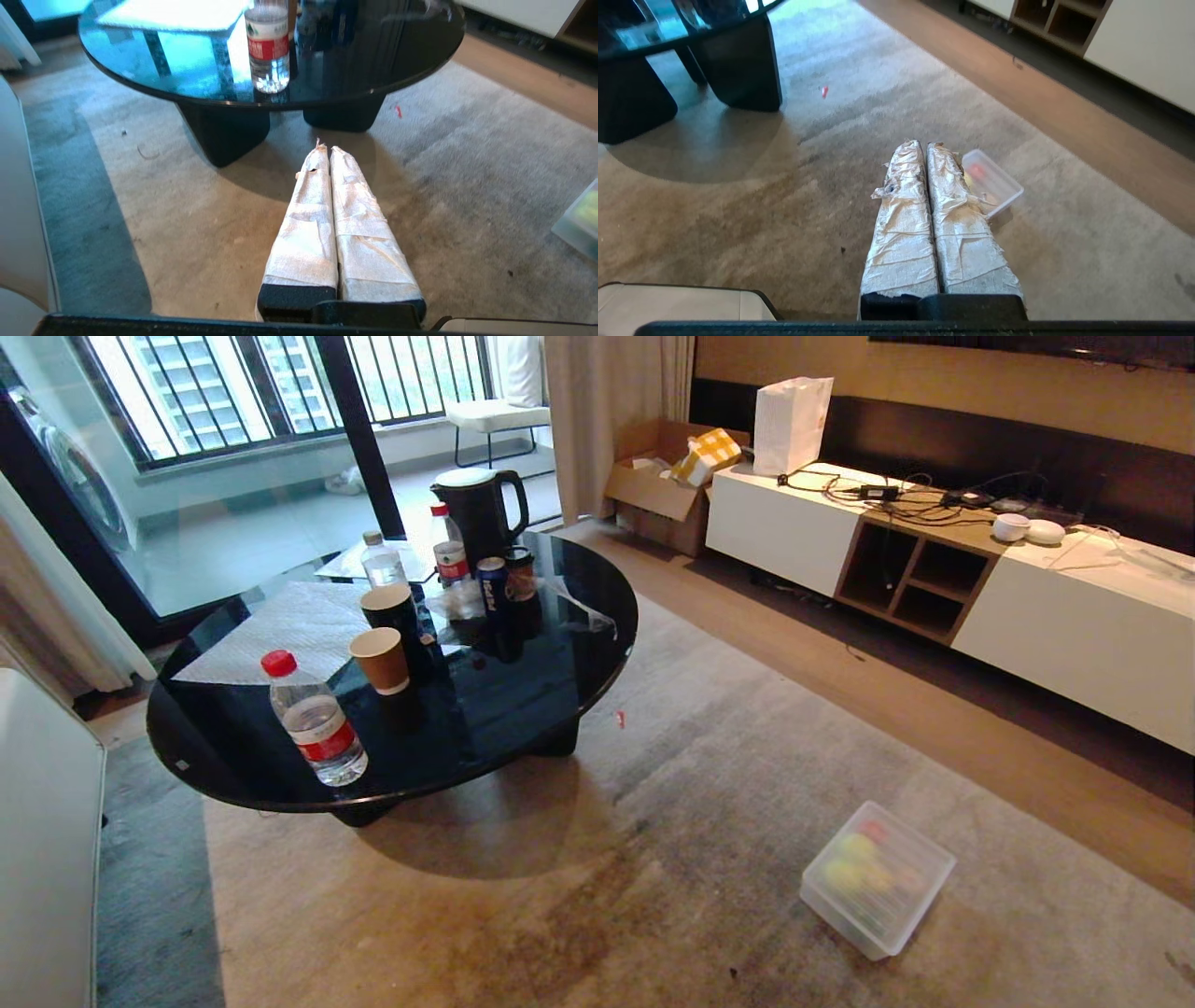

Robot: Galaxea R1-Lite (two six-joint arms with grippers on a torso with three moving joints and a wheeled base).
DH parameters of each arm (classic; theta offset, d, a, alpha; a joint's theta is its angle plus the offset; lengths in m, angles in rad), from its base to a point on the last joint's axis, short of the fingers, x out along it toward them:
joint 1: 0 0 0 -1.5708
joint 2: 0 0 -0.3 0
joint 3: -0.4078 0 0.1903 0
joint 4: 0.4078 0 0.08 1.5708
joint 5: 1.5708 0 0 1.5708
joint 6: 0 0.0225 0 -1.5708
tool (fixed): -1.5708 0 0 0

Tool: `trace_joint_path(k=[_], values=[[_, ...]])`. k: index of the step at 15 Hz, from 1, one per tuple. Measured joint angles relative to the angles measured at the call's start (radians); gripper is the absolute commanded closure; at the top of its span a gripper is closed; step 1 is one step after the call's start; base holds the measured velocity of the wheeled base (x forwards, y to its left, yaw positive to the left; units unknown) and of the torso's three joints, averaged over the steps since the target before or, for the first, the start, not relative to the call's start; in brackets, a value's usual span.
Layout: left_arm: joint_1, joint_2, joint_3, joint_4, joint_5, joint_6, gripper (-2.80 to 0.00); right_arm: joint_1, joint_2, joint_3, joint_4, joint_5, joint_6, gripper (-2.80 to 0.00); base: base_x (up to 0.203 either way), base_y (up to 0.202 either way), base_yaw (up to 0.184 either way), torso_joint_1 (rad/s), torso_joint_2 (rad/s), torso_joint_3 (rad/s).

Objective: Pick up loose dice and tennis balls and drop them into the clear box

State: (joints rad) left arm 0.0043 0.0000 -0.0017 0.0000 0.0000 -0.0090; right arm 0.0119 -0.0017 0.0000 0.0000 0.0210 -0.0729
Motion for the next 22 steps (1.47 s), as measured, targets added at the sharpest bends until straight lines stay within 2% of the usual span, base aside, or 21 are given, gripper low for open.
trace_joint_path(k=[7, 12, 22], values=[[0.0, 0.0, 0.0, 0.0, 0.0, 0.0, 0.0, 0.0, 0.0, 0.0, 0.0, 0.0, -0.001, 0.0, 0.0, 0.0, 0.0, 0.002, 0.0, 0.197], [0.0, 0.0, 0.0, 0.0, 0.0, 0.004, 0.0, 0.0, 0.0, 0.0, 0.0, 0.0, 0.0, 0.0, 0.0, 0.0, 0.0, 0.003, 0.0, 0.049], [0.0, 0.0, 0.0, 0.0, 0.0, 0.005, 0.0, 0.0, 0.0, 0.0, 0.0, 0.0, 0.0, 0.0, -0.001, -0.007, 0.15, 0.002, 0.0, 0.003]])
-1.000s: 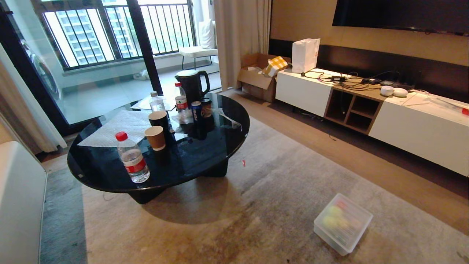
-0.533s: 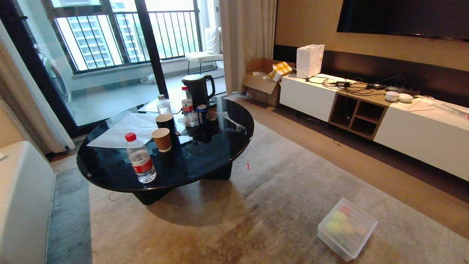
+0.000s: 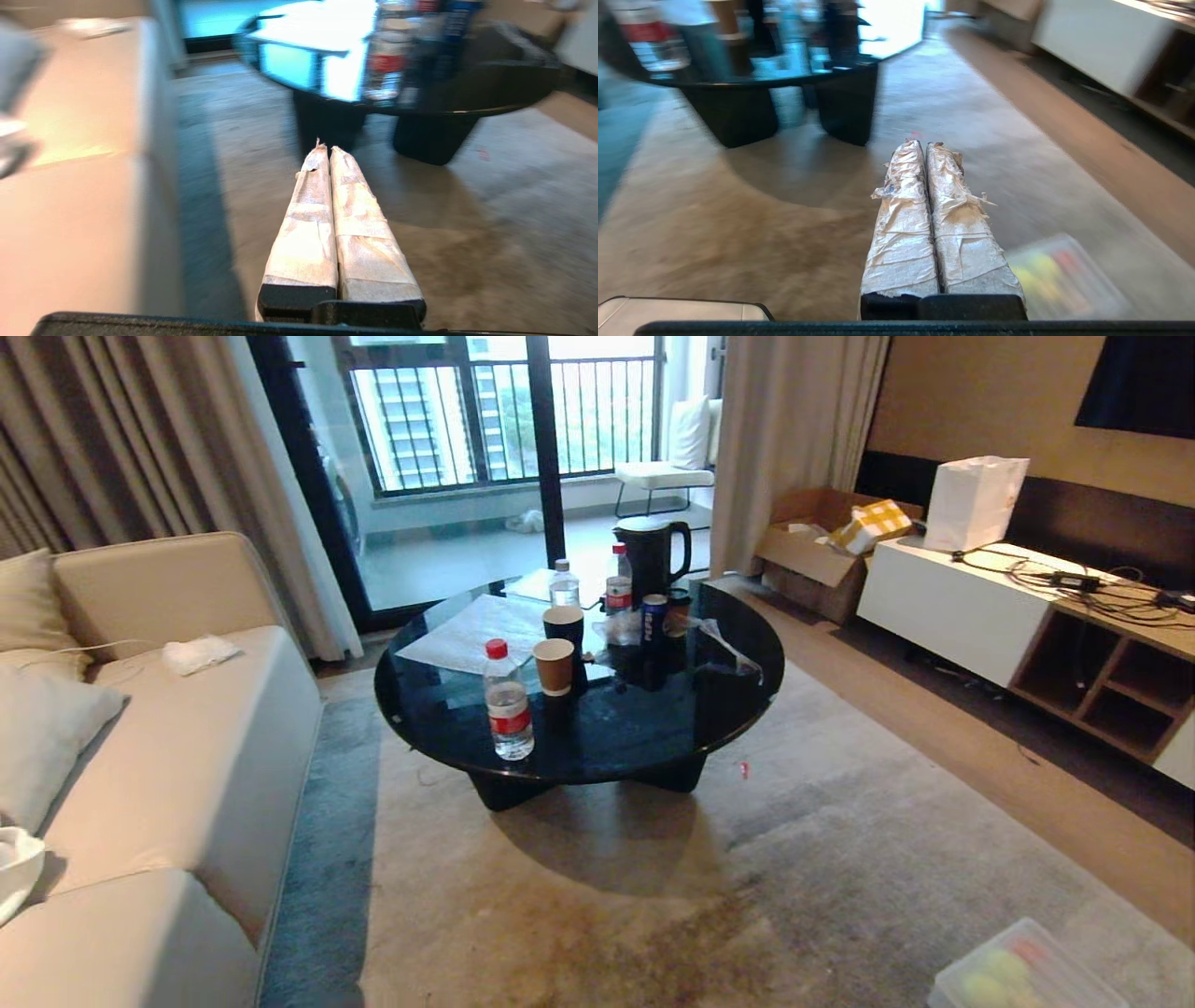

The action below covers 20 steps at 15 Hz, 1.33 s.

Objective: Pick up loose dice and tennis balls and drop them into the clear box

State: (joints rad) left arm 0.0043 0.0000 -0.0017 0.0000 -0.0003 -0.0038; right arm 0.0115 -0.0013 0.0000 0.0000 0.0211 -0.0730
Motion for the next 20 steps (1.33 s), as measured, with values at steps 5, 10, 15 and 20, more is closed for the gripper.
trace_joint_path(k=[5, 10, 15, 20], values=[[0.0, 0.0, 0.0, 0.0, 0.0, 0.0, 0.0, 0.0, 0.0, 0.0, 0.0, 0.0, 0.002, 0.0, 0.0, -0.008, 0.166, 0.003, 0.0, 0.004], [0.0, 0.0, 0.0, 0.0, 0.0, 0.0, 0.0, 0.0, 0.0, 0.0, 0.0, 0.0, 0.002, 0.0, 0.001, -0.008, 0.147, 0.0, 0.0, -0.001], [0.0, 0.0, 0.0, 0.0, 0.0, -0.002, 0.0, 0.0, 0.0, 0.0, 0.0, 0.0, 0.002, 0.0, 0.0, 0.0, 0.0, 0.0, 0.0, 0.0], [0.0, 0.0, 0.0, 0.0, 0.0, -0.002, 0.0, 0.0, 0.0, 0.0, 0.0, 0.0, 0.002, 0.0, 0.0, 0.0, 0.0, 0.0, 0.0, 0.0]])
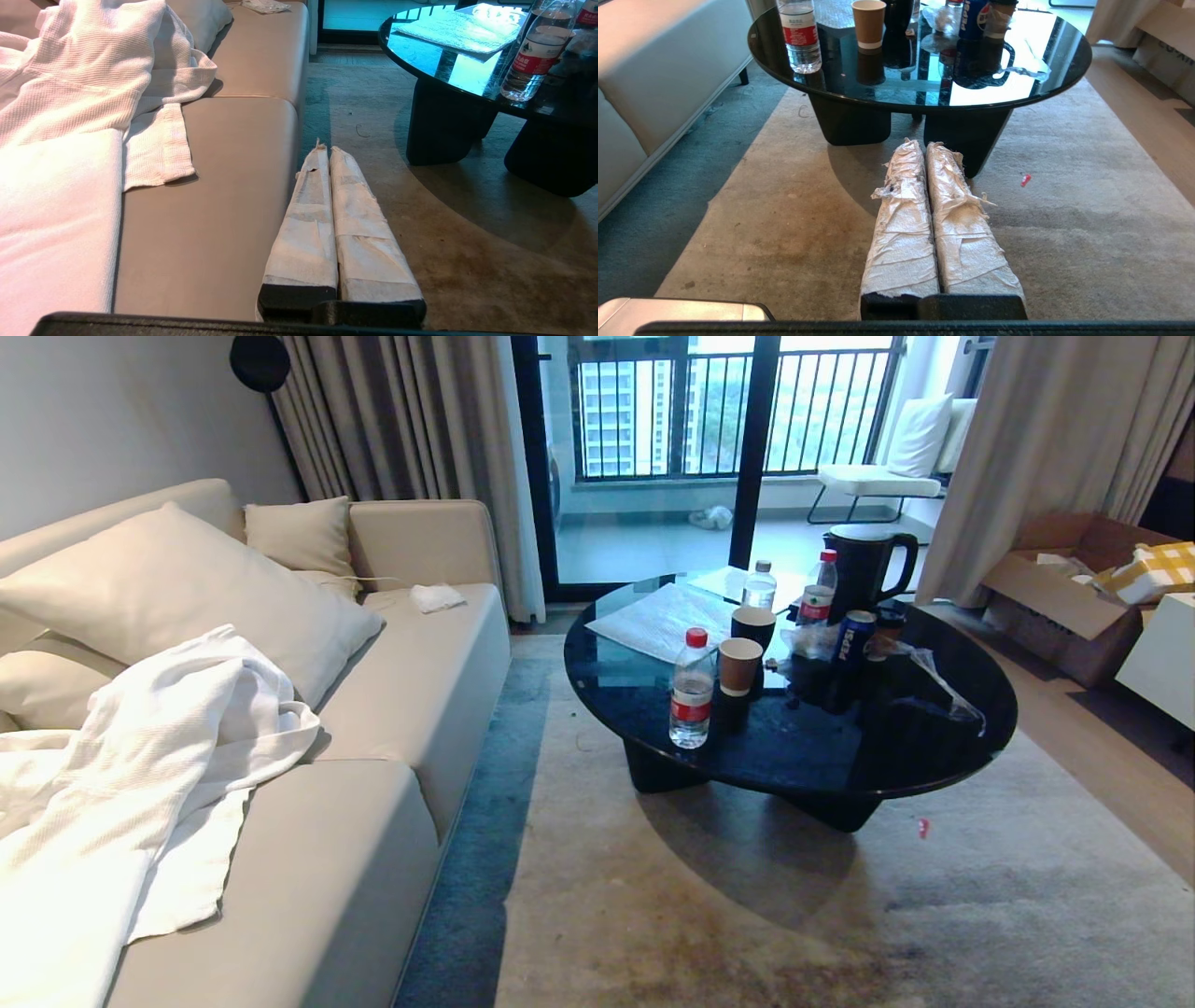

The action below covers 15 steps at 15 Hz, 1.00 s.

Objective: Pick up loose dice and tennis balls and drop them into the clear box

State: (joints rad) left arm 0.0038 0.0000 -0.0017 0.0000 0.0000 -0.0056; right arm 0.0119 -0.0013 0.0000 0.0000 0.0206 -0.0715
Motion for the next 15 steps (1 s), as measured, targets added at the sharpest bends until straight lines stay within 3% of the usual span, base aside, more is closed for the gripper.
trace_joint_path(k=[3, 15], values=[[0.0, 0.0, 0.0, 0.0, 0.0, -0.002, 0.0, 0.0, 0.0, 0.0, 0.0, 0.0, 0.0, 0.0, -0.041, 0.0, 0.001, 0.001, 0.0, 0.001], [0.0, 0.0, 0.0, 0.0, 0.0, -0.002, 0.0, 0.0, 0.0, 0.0, 0.0, 0.0, -0.001, 0.0, -0.184, 0.0, 0.0, 0.002, 0.0, 0.002]])
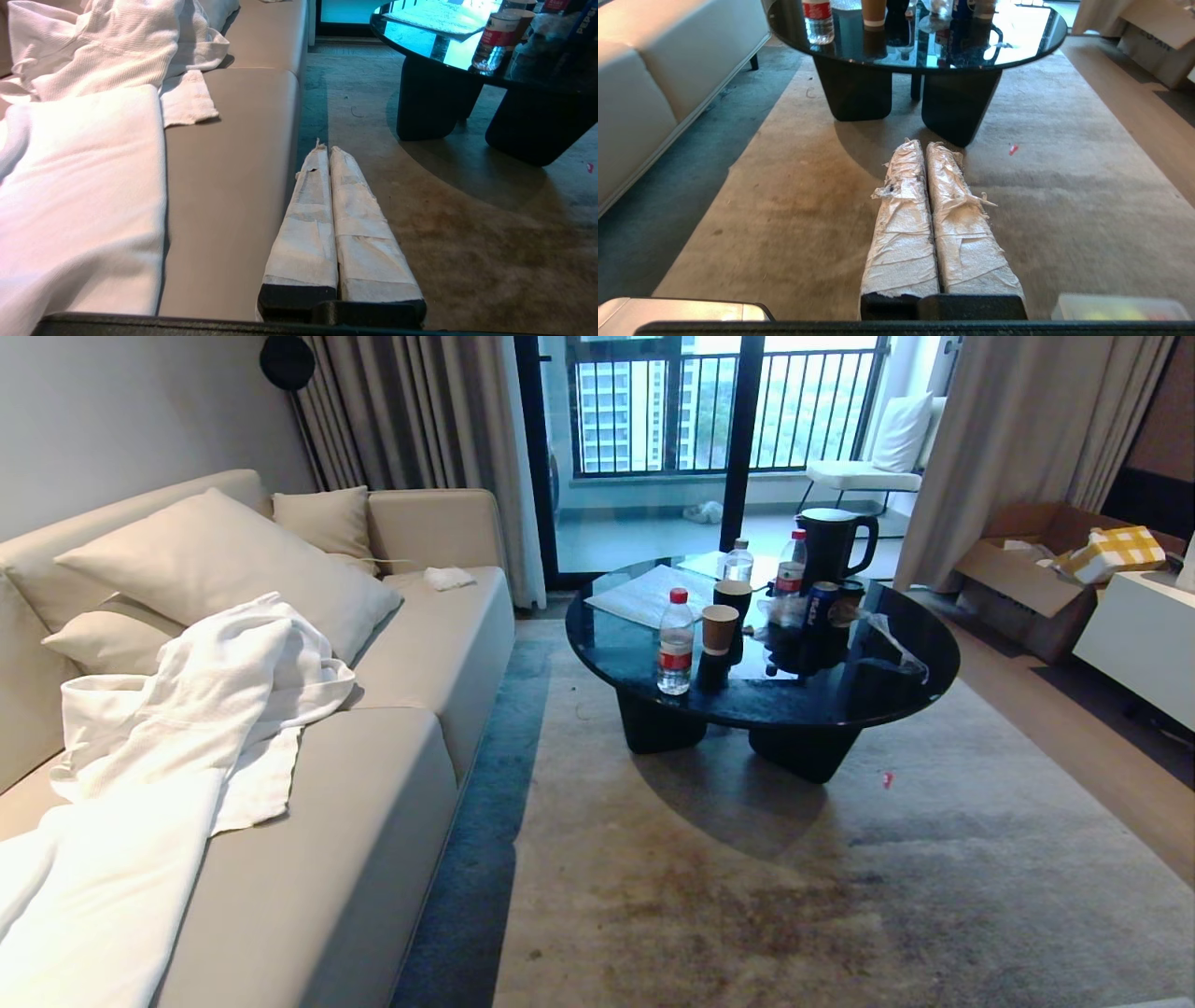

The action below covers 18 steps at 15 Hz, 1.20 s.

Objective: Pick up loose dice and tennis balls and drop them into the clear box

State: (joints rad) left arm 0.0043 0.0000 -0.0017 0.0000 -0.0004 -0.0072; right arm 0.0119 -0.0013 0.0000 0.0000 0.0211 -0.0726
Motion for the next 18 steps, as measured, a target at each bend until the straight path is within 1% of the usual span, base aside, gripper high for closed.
trace_joint_path(k=[18], values=[[0.0, 0.0, 0.0, 0.0, 0.0, 0.0, 0.0, 0.001, 0.0, 0.0, 0.0, 0.0, 0.0, 0.0, -0.184, 0.0, -0.001, 0.001, 0.0, 0.002]])
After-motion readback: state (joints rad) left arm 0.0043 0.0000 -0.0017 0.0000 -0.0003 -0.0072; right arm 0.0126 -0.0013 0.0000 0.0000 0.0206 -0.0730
